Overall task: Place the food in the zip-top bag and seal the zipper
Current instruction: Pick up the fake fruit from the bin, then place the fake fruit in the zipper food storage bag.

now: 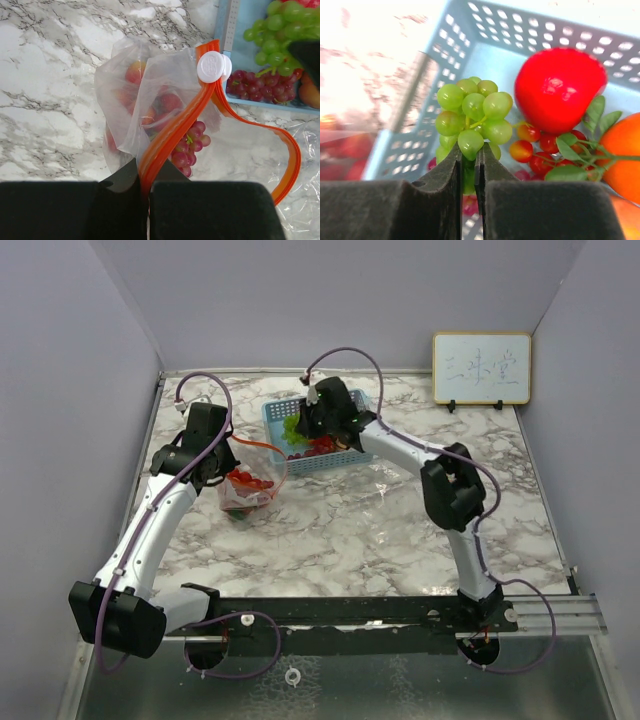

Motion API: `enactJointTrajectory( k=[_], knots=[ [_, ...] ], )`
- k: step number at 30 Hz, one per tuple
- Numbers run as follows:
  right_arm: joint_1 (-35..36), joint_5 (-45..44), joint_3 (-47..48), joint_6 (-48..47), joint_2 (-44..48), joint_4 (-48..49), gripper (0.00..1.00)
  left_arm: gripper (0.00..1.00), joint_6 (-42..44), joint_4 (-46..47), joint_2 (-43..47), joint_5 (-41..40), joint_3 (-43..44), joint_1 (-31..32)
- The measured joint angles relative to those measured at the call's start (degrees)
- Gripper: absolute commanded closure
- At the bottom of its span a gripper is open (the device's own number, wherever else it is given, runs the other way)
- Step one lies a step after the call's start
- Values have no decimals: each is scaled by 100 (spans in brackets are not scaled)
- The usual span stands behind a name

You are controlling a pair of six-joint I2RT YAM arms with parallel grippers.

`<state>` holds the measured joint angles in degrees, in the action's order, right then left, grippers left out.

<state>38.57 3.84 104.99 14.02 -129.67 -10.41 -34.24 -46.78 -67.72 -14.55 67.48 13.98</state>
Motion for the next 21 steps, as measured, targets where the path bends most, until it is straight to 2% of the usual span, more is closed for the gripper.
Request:
enactJointTrajectory(
  k=[11, 16, 21],
  knots=[
    [-330, 1266, -1539, 20, 2828, 540, 98, 100, -170, 0, -125, 122, 0, -4],
    [-205, 2065, -2031, -37, 3615, 664, 98, 100, -254, 2, -195, 315, 0, -4],
    [227, 2588, -2037, -127, 3716, 748, 98, 100, -297, 0, -254, 494, 55, -4]
  ],
)
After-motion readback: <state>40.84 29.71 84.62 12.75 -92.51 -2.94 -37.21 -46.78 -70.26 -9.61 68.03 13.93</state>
